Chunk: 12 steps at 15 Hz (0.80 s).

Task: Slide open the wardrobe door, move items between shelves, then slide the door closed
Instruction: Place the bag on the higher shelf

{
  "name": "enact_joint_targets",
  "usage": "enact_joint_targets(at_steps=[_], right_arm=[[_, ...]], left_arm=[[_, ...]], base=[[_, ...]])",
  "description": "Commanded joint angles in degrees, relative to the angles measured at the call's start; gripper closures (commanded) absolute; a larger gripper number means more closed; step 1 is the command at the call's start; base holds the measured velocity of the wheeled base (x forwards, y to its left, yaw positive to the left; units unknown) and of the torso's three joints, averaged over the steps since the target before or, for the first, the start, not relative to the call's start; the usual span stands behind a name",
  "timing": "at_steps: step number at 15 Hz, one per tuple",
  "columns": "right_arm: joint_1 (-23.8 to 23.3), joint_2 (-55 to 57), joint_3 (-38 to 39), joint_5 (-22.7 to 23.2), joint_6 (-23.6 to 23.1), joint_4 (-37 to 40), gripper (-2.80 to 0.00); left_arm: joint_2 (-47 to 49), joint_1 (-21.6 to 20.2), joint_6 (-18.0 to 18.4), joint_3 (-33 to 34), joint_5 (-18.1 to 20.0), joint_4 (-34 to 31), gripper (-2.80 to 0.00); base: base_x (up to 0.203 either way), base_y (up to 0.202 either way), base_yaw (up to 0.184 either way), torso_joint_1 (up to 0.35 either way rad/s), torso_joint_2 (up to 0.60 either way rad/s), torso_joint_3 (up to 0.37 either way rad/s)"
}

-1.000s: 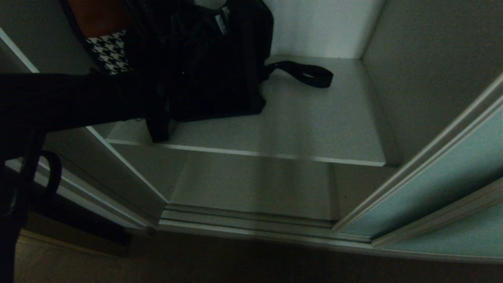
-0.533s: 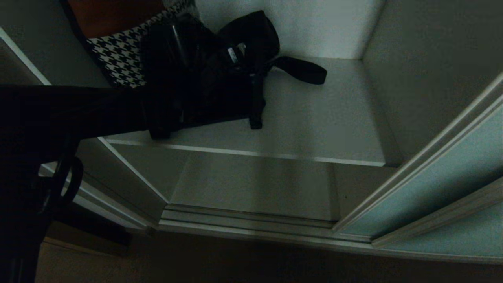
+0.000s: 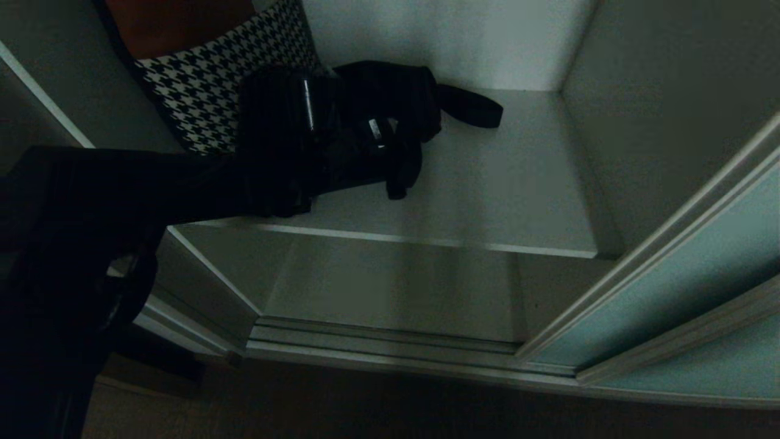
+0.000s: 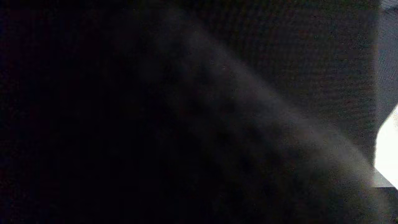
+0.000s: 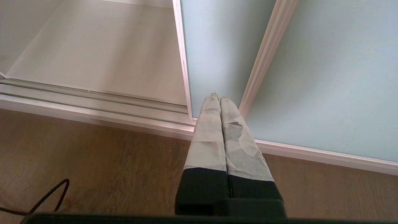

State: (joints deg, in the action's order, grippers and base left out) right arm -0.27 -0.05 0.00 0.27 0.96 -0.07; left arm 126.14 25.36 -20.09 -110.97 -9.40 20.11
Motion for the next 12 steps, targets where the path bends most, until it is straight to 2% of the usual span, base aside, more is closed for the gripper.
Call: enact_joint_targets(at_steps=[1,3,5,7,9,12], right_arm=[[0.00,0.01,0.00,0.07,0.00,-0.01,0.00],[0.00,0.04,0.00,0.01,0.00,-0.01,0.00],[0.00,0.05,0.00,0.00,0.00,-0.01,0.00],[0.00,0.04,0.00,0.06,0.00,-0.01,0.00],[0.00,0.02,0.00,0.05,0.00,-0.01,0.00],[0.00,0.05,0.00,0.00,0.00,-0.01,0.00]], left_arm=[[1.63,0.04,-2.02,-0.03,2.27,-0.05,-2.80],[2.26,0.04,-4.44,-0.03,3.07,0.27,-2.80],[2.42,0.22,-4.02,-0.03,3.39,1.64,-2.80],[3.76,0.57,-3.24,0.02,3.56,7.71,-2.80],[6.17,1.50,-0.39,0.12,3.14,15.76,-2.80],[8.94,3.56,1.72,0.05,1.84,20.85,-2.80]], base=[[0.000,0.000,0.000,0.000,0.00,0.000],[0.000,0.000,0.000,0.000,0.00,0.000],[0.000,0.000,0.000,0.000,0.00,0.000],[0.000,0.000,0.000,0.000,0.00,0.000],[0.000,0.000,0.000,0.000,0.00,0.000],[0.000,0.000,0.000,0.000,0.00,0.000]])
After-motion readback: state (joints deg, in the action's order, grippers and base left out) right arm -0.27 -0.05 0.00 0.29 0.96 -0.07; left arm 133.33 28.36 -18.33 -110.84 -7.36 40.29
